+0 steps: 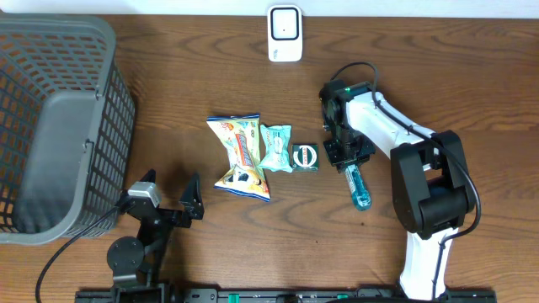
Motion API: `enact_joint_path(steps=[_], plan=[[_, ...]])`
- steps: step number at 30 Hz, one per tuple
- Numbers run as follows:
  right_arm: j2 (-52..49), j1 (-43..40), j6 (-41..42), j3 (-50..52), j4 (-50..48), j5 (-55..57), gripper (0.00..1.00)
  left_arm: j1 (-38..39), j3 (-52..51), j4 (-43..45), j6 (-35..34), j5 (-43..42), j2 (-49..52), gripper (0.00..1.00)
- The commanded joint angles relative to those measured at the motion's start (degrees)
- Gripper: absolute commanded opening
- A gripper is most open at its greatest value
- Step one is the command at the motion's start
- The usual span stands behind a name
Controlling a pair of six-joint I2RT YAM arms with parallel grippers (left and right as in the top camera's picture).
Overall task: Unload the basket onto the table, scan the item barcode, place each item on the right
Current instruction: 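Carry the Listerine bottle with the right gripper toward the scanner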
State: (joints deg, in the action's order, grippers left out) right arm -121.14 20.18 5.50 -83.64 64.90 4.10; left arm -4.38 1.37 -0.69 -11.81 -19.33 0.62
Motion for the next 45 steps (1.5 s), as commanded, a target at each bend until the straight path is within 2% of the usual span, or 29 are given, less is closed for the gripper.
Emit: enact_joint_path(steps=[1, 4, 7, 12, 18, 23, 27, 30, 39, 45], plan=[[-5.09, 0.0, 0.68, 1.57, -1.77, -0.48, 0.01, 0.17, -1.09, -1.84, 0.11, -0.52, -0.39, 0.98], [-5.2, -0.28, 0.28, 1.55, -1.95, -5.68, 0.01, 0.17, -1.09, -1.84, 0.11, -0.52, -0.39, 0.98], [-5.14, -0.7, -3.56, 0.07, -1.86, -15.74, 0.01, 0.17, -1.09, -1.84, 0.11, -0.52, -0.39, 0.98], [-5.09, -1.9, -8.52, -6.51, 2.91, -29.33, 0.01, 0.17, -1.09, -1.84, 0.11, -0.52, -0.39, 0.98], [-5.09, -3.61, -22.12, -14.12, 10.16, -45.64, 0.01, 0.17, -1.09, -1.84, 0.11, -0.52, -0.39, 0.98], [-5.09, -4.68, -28.41, -14.67, 12.24, -55.36, 0.01, 0.17, -1.09, -1.84, 0.11, -0.52, -0.39, 0.98], [-5.09, -5.35, -38.12, -14.67, 17.7, -62.84, 0.01, 0.17, -1.09, -1.84, 0.11, -0.52, -0.39, 0.98], [-5.09, -5.75, -42.64, -14.67, 21.24, -63.87, 0.01, 0.17, -1.09, -1.84, 0.11, -0.52, -0.39, 0.98], [-5.07, -5.95, -42.88, -16.28, 23.47, -64.67, 0.01, 0.17, -1.09, -1.84, 0.11, -0.52, -0.39, 0.98], [-5.07, -5.97, -42.14, -20.83, 24.06, -62.69, 0.01, 0.17, -1.09, -1.84, 0.11, -0.52, -0.39, 0.98]])
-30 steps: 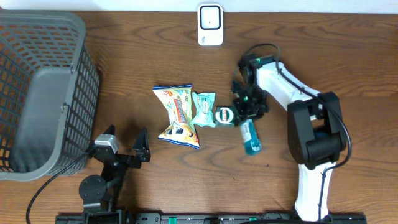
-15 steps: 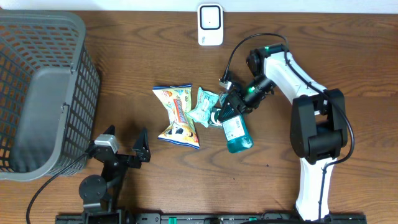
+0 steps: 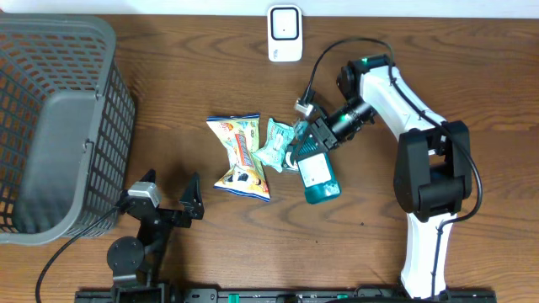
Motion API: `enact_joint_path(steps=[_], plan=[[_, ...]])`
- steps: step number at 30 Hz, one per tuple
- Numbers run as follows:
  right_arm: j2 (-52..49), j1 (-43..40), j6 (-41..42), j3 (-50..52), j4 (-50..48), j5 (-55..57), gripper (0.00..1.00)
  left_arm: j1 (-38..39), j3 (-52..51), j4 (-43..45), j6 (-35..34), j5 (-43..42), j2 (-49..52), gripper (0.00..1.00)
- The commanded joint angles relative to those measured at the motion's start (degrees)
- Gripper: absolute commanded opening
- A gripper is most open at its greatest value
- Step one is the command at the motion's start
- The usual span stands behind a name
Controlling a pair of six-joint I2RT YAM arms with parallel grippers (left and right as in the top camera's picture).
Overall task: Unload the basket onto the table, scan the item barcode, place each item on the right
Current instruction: 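Carry the Listerine bottle with the right gripper toward the scanner, then hold the Listerine bottle in front of the scanner with the right gripper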
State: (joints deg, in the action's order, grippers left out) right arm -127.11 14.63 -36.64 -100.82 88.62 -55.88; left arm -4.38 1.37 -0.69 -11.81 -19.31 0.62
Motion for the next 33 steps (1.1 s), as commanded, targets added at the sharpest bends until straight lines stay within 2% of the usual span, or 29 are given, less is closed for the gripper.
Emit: enact_joint_path(steps=[1, 4, 10, 15, 20, 22, 23, 26, 33], plan=[[0.9, -0.42, 0.76, -5.29, 0.33, -2.12, 0.01, 0.17, -1.09, -1.84, 0.11, -0.55, -0.39, 0.98], [0.9, -0.33, 2.27, -11.8, 0.02, 1.55, 0.01, 0.17, -1.09, -1.81, 0.11, -0.55, -0.39, 0.98], [0.9, 1.95, 18.6, -24.46, -5.53, 28.33, 0.01, 0.17, -1.09, -1.84, 0.11, -0.55, -0.39, 0.98], [0.9, 5.11, 25.0, -27.1, -11.1, 41.75, 0.01, 0.17, -1.09, -1.84, 0.11, -0.55, -0.39, 0.98], [0.85, 9.31, 25.49, -26.91, -19.93, 49.79, 0.01, 0.17, -1.09, -1.84, 0.11, -0.55, -0.39, 0.98], [0.85, 11.45, 25.49, -26.91, -24.79, 58.21, 0.01, 0.17, -1.09, -1.84, 0.11, -0.55, -0.39, 0.98], [0.72, 13.03, 25.49, -26.91, -28.41, 66.23, 0.01, 0.17, -1.09, -1.84, 0.11, -0.55, -0.39, 0.98], [0.44, 15.23, 25.46, -26.91, -33.35, 75.95, 0.01, 0.17, -1.09, -1.84, 0.11, -0.55, -0.39, 0.98], [-1.66, 16.96, 22.58, -26.88, -45.75, 83.91, 0.01, 0.17, -1.09, -1.84, 0.11, -0.55, -0.39, 0.98]])
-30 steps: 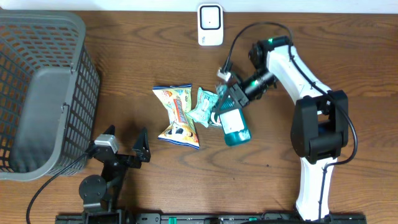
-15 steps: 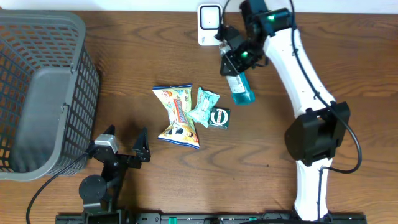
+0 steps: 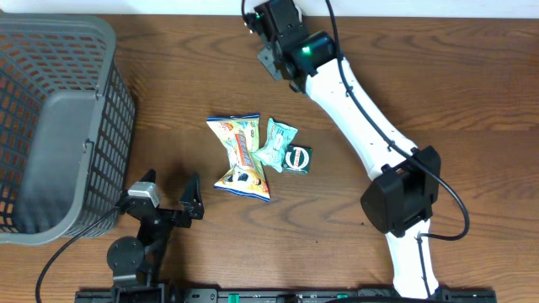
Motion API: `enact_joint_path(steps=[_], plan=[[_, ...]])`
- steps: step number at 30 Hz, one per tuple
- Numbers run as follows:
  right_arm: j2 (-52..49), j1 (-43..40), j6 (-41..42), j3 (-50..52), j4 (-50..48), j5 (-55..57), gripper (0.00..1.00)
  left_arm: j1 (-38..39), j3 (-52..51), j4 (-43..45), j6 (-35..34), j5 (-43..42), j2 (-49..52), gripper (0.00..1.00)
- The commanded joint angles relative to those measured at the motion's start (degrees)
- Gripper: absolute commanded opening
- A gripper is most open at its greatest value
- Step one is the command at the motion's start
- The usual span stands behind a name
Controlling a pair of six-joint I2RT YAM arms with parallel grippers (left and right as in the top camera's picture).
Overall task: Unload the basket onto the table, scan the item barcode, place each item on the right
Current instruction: 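Hold the Listerine bottle in front of the scanner with the right gripper, then carry the Listerine bottle to the right table edge and set it down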
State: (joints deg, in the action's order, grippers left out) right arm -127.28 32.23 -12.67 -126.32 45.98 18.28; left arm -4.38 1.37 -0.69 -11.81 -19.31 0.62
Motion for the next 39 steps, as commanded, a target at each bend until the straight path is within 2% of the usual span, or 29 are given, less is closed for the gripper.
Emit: enact_joint_path(steps=[1, 7, 11, 14, 18, 28, 33, 39], plan=[[-2.36, -0.7, -2.21, -1.38, -5.14, 11.52, 0.01, 0.17, -1.09, -1.84, 0.11, -0.55, -0.39, 0.98], [-8.57, -0.74, -12.41, -1.4, -18.51, 21.86, 0.01, 0.17, -1.09, -1.84, 0.11, -0.55, -0.39, 0.98], [-14.45, -0.83, -23.32, -1.4, -34.62, 29.9, 0.01, 0.17, -1.09, -1.84, 0.11, -0.55, -0.39, 0.98], [-18.08, -1.01, -31.1, -1.4, -47.04, 31.61, 0.01, 0.17, -1.09, -1.84, 0.11, -0.55, -0.39, 0.98], [-21.09, -1.07, -33.14, -1.42, -56.74, 29.44, 0.01, 0.17, -1.09, -1.84, 0.11, -0.55, -0.39, 0.98], [-22.86, -1.07, -33.27, -1.62, -62.05, 26.71, 0.01, 0.17, -1.09, -1.84, 0.11, -0.55, -0.39, 0.98], [-22.34, -2.27, -32.54, -1.88, -58.18, 33.14, 0.01, 0.17, -1.09, -1.84, 0.11, -0.55, -0.39, 0.98], [-19.96, -8.52, -28.11, -1.88, -50.03, 45.11, 0.01, 0.17, -1.09, -1.84, 0.11, -0.55, -0.39, 0.98]])
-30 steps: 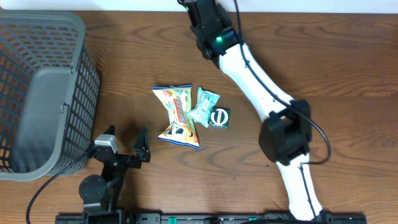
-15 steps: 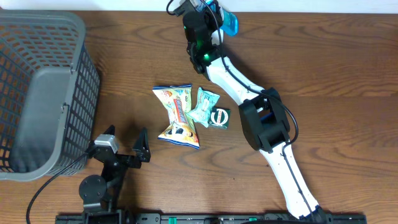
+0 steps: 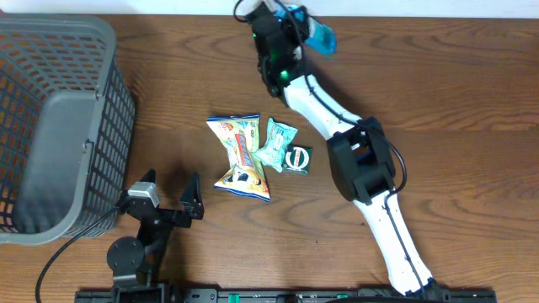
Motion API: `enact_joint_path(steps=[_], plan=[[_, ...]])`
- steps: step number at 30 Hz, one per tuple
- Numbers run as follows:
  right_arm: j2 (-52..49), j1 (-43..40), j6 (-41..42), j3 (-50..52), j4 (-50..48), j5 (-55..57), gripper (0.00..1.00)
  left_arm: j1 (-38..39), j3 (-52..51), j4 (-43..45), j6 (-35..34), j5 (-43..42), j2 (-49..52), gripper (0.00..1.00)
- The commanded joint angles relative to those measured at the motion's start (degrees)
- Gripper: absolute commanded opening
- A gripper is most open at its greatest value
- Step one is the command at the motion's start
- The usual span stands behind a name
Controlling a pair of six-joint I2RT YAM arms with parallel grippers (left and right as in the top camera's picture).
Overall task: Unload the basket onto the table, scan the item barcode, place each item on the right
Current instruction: 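Carry the Listerine bottle to the right table edge and set it down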
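My right gripper (image 3: 296, 22) is at the far edge of the table, top centre of the overhead view. It is shut on a teal-blue item (image 3: 320, 37) that sticks out to the right of the wrist. The arm's black wrist covers the far-centre spot, so no scanner shows and the fingers are mostly hidden. No barcode or label can be made out on the item from here. My left gripper (image 3: 187, 196) rests open near the front left, far from the item.
A grey mesh basket (image 3: 59, 118) fills the left side. Mid-table lie a yellow snack bag (image 3: 240, 156), a pale teal packet (image 3: 276, 145) and a small dark packet (image 3: 300, 158). The right arm (image 3: 358, 160) stretches diagonally just right of them.
The right arm's wrist has turned at the far edge. The teal item, hidden under it before, now pokes out to the right. The white scanner's edge no longer shows.
The right gripper held the teal item edge-on at mid-right. Then it held it lower, near the small packets, with a white label facing up. Then the arm stood over the white scanner at the far edge, where it remains. The left arm never moved.
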State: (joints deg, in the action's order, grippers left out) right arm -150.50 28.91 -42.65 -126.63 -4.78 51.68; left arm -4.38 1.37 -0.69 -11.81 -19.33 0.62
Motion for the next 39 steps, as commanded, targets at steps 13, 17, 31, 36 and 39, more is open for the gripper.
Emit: enact_joint_path(steps=[13, 17, 31, 36, 39], plan=[[5.09, -25.29, 14.91, -1.44, 24.02, 32.02, 0.01, 0.17, -1.09, -1.84, 0.11, -0.52, -0.39, 0.98], [5.09, -32.02, 31.43, -1.44, 43.41, 25.09, 0.01, 0.17, -1.09, -1.84, 0.11, -0.52, -0.39, 0.98], [5.09, -52.28, 46.05, -1.44, 63.84, 1.4, 0.01, 0.17, -1.09, -1.84, 0.11, -0.52, -0.39, 0.98], [5.09, -56.06, 47.82, -1.44, 64.76, -4.85, 0.21, 0.17, -1.09, -1.84, 0.11, -0.52, -0.39, 0.98], [5.14, -57.64, 49.96, -1.6, 66.05, -9.42, 0.43, 0.17, -1.09, -1.84, 0.11, -0.52, -0.39, 0.98]])
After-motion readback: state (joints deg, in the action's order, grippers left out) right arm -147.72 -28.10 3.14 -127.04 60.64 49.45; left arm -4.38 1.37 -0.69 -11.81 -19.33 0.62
